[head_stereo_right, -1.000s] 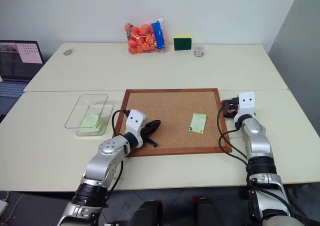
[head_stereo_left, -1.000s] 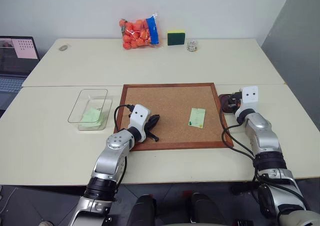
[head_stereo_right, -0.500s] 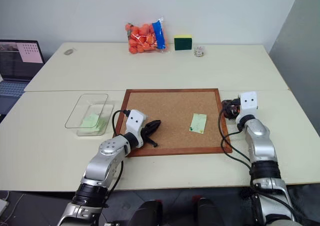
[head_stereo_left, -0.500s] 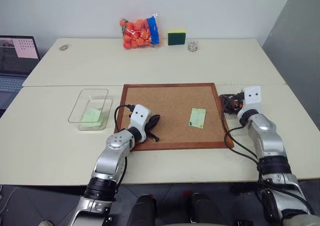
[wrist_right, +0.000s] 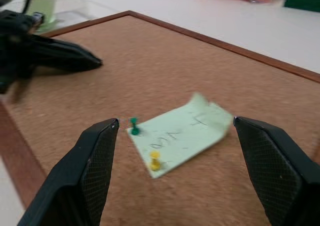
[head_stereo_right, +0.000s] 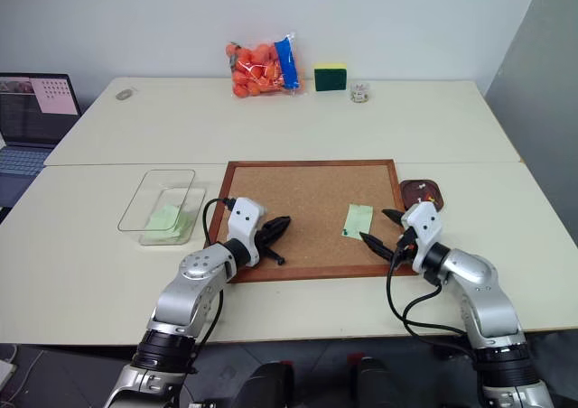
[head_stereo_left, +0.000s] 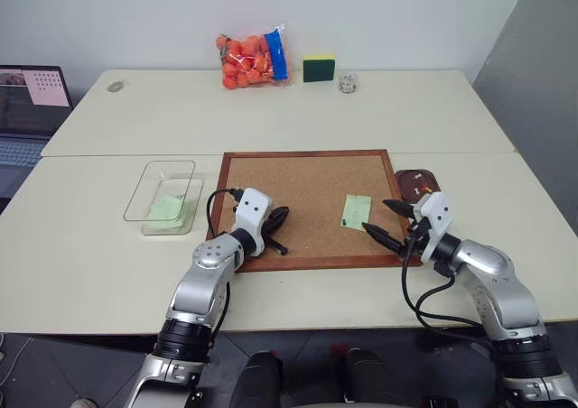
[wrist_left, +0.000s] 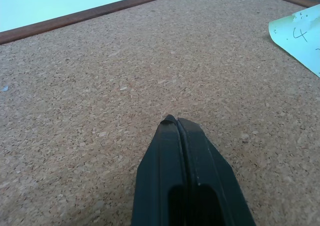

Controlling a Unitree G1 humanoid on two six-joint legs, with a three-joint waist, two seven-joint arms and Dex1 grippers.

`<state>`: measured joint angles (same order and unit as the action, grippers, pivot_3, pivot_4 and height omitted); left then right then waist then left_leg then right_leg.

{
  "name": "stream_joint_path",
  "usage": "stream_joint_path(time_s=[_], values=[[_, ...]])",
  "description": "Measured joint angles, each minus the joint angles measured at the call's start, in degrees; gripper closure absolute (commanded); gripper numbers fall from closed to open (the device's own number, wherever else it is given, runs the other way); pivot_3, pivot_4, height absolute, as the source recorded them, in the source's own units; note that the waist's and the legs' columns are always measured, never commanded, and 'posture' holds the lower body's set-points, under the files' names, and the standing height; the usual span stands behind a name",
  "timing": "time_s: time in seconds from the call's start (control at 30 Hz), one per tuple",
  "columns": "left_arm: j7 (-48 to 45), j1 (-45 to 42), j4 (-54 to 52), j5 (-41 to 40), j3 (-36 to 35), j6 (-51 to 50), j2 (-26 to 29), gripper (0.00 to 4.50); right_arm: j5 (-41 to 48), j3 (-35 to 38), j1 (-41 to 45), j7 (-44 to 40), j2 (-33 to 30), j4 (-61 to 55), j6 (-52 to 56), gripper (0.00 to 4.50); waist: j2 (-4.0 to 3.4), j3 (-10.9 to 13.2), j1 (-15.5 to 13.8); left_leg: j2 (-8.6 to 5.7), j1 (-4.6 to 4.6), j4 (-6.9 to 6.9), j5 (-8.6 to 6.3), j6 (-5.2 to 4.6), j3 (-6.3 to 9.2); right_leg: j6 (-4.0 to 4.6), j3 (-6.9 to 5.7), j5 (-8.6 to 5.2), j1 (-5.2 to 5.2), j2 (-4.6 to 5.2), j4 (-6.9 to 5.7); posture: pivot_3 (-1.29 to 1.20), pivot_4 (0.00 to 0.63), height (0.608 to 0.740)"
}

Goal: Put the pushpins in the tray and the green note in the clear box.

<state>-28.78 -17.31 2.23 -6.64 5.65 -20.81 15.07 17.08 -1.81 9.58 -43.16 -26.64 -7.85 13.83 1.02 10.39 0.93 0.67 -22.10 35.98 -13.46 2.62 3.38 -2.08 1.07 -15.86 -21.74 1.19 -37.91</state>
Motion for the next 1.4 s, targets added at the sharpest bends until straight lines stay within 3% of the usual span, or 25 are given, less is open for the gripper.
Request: stream_joint_path(time_s=[0.27, 0.4, 0.77, 0.9, 1.2, 1.4], values=[[-0.3, -0.4, 0.3, 0.0, 0.1, -0.1, 0.0, 4.50, -3.0, -4.3, 0.3, 0.8, 1.7, 1.9, -0.2, 0.63, 0.01, 0.0, -0.2, 0.00, 0.00, 0.00, 0.00, 0.00, 0.01, -0.01, -0.02, 0.00, 0.00, 0.00, 0.01, 0.00, 0.150, 0.740], [-0.6, -0.3, 0.1, 0.0, 0.1, -0.2, 0.3, 4.50, -5.2, -5.3, 1.0, 1.5, 2.0, 5.4, -1.2, 1.29, 0.01, 0.0, -0.3, 0.00, -0.01, -0.01, 0.00, 0.00, -0.02, 0.00, 0.02, 0.00, -0.02, 0.00, 0.01, 0.00, 0.150, 0.740], [-0.5, -0.1, -0.2, 0.0, 0.0, -0.4, 0.4, 4.50, -6.9, -4.9, 2.9, 2.5, 2.7, 8.2, -3.4, 3.79, 0.02, 0.0, -0.2, 0.01, 0.00, -0.01, 0.00, 0.00, -0.02, 0.00, 0.01, 0.00, -0.01, -0.01, 0.02, 0.00, 0.150, 0.740], [-0.5, -0.1, -0.3, 0.0, 0.1, -0.4, 0.4, 4.50, -6.8, -4.4, 2.9, 3.1, 2.9, 8.5, -3.4, 4.42, 0.02, 0.0, -0.2, 0.01, -0.01, -0.01, 0.00, 0.00, -0.02, 0.00, 0.01, 0.00, -0.01, -0.01, 0.02, 0.00, 0.150, 0.740], [-0.6, -0.2, -0.3, 0.0, 0.2, -0.4, 0.3, 4.50, -6.2, -3.4, 2.5, 3.3, 3.8, 8.7, -3.4, 4.48, 0.02, 0.0, -0.3, 0.01, -0.01, -0.01, 0.00, 0.00, -0.02, 0.00, 0.01, 0.00, -0.01, -0.01, 0.02, 0.00, 0.150, 0.740], [-0.8, -0.3, -0.3, 0.0, 0.3, -0.2, 0.4, 4.50, -1.0, -0.7, 0.5, 2.8, 5.2, 7.3, -2.2, 4.48, 0.00, 0.0, -0.4, 0.00, -0.12, -0.01, 0.00, 0.00, -0.02, 0.00, 0.02, 0.00, -0.09, 0.00, 0.02, 0.00, 0.150, 0.740]])
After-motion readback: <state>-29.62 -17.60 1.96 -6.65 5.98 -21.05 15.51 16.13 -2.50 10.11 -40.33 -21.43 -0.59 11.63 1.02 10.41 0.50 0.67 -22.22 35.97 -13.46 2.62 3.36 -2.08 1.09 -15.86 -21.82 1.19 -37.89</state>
